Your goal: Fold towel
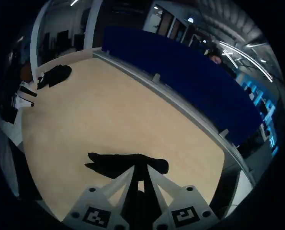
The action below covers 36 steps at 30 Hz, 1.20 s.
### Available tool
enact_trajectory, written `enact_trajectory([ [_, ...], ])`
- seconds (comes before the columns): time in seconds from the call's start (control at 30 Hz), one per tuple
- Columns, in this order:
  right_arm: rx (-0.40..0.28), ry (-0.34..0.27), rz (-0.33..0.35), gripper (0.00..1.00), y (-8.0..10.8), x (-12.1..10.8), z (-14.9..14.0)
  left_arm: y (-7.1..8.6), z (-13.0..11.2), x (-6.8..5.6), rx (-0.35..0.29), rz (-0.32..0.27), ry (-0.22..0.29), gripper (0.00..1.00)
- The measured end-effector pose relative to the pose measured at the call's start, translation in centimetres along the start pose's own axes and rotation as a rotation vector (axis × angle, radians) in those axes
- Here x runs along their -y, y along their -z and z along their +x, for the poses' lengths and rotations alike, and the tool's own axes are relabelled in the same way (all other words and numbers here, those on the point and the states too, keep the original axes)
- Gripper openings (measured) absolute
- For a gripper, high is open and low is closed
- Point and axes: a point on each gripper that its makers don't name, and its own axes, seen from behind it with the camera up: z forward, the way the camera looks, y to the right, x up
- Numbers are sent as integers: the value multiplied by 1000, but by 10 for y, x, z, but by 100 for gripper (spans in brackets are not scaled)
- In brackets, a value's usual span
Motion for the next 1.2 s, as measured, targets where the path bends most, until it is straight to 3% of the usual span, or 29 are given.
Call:
enact_trajectory([
  [0.2,39,-24,-18,8,4,-30,-32,-5,2,-12,5,-7,-10,92],
  [0.43,76,-35,-28,8,13,-39,-65,-6,4,-26,9,-17,-19,92],
  [0.7,120,-57,-45,8,33,-43,-106,-8,4,-37,13,-29,-33,92],
  [0.9,178,-86,-69,8,48,-41,-153,-10,1,-45,18,-39,-45,92],
  [1.2,261,-176,-92,8,54,-26,-225,-10,0,-54,27,-47,-69,92],
])
